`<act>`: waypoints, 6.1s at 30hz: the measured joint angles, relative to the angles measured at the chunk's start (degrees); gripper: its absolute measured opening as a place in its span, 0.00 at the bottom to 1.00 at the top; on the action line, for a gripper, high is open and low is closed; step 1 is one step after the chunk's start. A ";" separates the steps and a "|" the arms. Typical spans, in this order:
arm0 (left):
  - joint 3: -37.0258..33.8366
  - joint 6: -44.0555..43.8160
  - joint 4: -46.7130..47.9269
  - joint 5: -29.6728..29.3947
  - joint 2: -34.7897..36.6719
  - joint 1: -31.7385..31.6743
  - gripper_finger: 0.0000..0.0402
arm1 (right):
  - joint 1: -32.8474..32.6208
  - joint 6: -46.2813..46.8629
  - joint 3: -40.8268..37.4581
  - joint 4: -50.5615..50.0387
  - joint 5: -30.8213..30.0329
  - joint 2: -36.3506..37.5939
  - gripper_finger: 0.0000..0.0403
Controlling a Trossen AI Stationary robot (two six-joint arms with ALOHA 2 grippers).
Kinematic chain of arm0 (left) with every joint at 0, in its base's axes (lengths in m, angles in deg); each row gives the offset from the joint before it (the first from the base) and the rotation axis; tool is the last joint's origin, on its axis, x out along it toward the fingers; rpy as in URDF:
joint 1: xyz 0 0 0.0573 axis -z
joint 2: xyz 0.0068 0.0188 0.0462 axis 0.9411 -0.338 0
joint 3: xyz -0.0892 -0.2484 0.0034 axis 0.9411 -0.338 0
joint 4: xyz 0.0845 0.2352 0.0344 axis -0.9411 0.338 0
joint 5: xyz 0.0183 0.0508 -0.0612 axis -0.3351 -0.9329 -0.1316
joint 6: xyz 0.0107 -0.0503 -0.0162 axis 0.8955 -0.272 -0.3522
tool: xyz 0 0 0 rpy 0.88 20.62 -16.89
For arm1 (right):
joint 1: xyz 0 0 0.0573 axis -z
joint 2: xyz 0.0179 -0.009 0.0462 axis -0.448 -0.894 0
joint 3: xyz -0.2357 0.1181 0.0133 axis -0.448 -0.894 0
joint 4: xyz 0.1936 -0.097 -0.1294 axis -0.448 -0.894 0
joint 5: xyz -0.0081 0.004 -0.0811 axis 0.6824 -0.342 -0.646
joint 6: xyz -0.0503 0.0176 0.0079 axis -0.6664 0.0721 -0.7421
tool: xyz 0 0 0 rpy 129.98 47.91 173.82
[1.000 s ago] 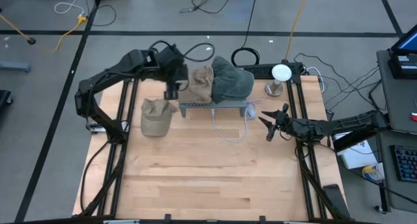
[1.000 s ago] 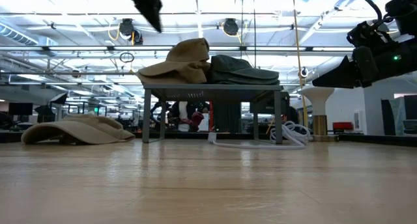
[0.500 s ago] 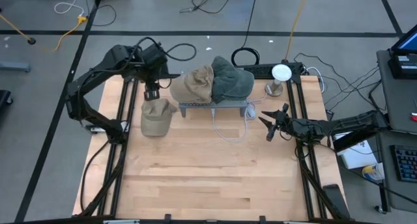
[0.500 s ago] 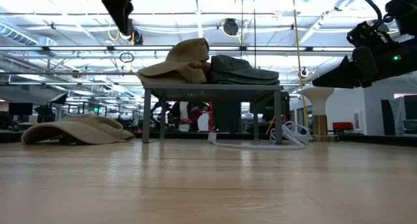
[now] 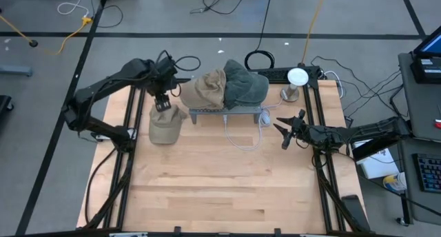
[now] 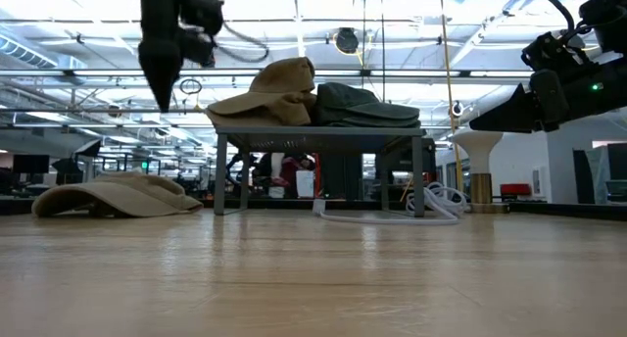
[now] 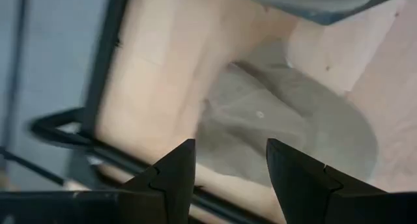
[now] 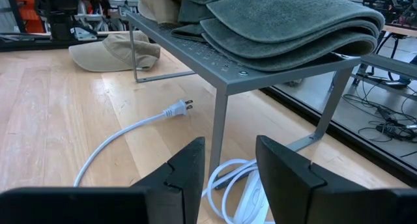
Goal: Pick & Place hat
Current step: Stack the bottom brown cap on top of the brown caps on the shelf
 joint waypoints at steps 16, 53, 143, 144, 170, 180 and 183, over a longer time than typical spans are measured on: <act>-17.88 15.57 -20.25 11.38 0.31 -9.53 0.48 | 0.00 0.01 0.00 0.02 0.01 -0.01 0.32; -30.63 20.53 -43.22 4.81 -11.64 -11.66 0.48 | 0.00 0.02 -0.01 0.01 0.02 -0.01 0.32; 30.50 41.41 6.57 -19.50 -4.09 -5.26 0.00 | 0.00 0.01 0.00 0.02 0.02 -0.02 0.32; 31.45 42.00 7.00 -19.93 -4.09 -4.67 0.00 | 0.00 0.02 -0.01 0.02 0.01 0.00 0.32; 40.41 57.32 7.84 -12.96 -7.05 7.52 0.00 | 0.00 0.01 0.00 0.00 0.00 -0.02 0.32; 40.45 60.54 7.61 -12.94 -6.87 9.24 0.00 | 0.00 0.02 -0.02 0.00 0.00 -0.02 0.32; 42.24 62.47 7.89 -11.60 -6.80 9.97 0.00 | 0.00 0.02 -0.01 0.00 0.00 -0.02 0.32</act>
